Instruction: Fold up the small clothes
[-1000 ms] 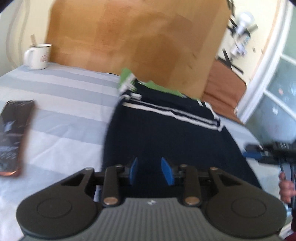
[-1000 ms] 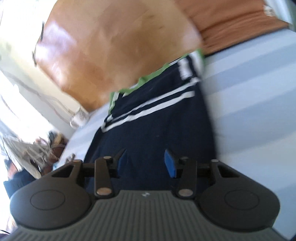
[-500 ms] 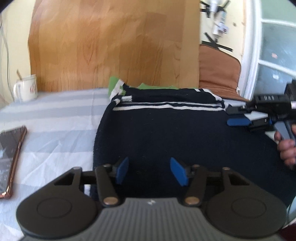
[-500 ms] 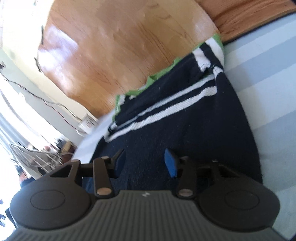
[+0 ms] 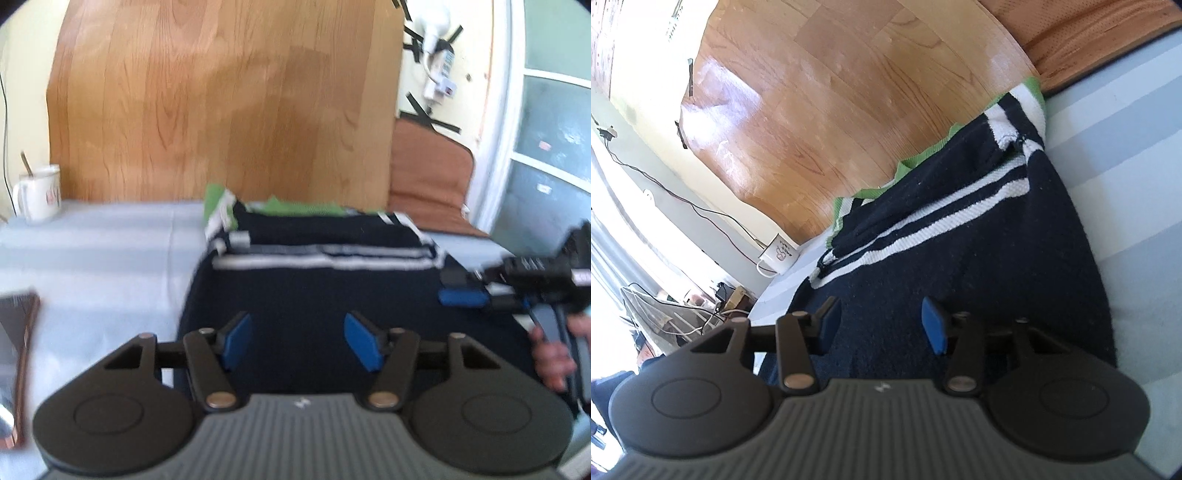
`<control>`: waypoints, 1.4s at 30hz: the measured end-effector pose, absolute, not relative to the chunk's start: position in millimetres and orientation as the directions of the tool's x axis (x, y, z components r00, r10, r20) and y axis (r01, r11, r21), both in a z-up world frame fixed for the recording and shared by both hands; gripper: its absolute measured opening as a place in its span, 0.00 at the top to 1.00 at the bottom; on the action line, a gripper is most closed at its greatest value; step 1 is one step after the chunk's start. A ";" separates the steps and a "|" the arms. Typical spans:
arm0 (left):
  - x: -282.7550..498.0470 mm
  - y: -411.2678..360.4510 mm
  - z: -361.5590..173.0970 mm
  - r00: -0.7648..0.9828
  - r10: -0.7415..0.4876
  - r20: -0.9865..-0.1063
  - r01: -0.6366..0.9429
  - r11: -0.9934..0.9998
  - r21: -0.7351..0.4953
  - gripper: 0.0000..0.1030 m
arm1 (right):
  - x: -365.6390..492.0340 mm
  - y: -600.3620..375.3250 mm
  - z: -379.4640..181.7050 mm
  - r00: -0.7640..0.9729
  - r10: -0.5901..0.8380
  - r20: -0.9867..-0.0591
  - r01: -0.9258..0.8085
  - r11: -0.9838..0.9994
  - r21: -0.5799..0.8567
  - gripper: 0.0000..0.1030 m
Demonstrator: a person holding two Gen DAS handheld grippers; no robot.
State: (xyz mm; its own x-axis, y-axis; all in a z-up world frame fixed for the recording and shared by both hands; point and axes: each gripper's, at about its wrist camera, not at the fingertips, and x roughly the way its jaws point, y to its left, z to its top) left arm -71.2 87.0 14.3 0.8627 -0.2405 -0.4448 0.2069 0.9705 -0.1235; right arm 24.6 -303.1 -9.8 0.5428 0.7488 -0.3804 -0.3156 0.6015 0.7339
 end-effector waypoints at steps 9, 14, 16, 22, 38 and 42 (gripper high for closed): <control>-37.9 70.7 7.8 0.940 0.036 -0.340 -0.023 0.999 0.044 0.43 | 25.5 -304.0 -11.5 0.544 0.753 -0.369 -0.317 0.592 0.741 0.50; -42.9 69.3 4.7 0.945 0.099 -0.311 -0.079 0.994 0.076 0.42 | 26.5 -303.5 -11.7 0.545 0.752 -0.372 -0.319 0.596 0.737 0.50; -43.3 68.8 4.5 0.946 0.107 -0.305 -0.086 0.993 0.082 0.36 | 26.3 -303.0 -11.7 0.545 0.750 -0.375 -0.322 0.600 0.732 0.50; -56.9 67.4 5.6 0.970 0.092 -0.224 -0.071 0.992 0.100 0.00 | 25.7 -301.3 -11.2 0.546 0.745 -0.384 -0.326 0.610 0.722 0.50; -4.5 119.1 29.9 0.897 -0.030 -0.441 0.013 0.999 -0.042 0.00 | 123.1 -298.8 67.1 0.606 0.611 -0.509 -0.395 0.787 0.475 0.49; 62.9 152.5 68.6 0.880 -0.107 -0.463 0.061 0.992 -0.114 0.00 | 197.0 -296.1 63.5 0.608 0.571 -0.551 -0.354 0.816 0.456 0.49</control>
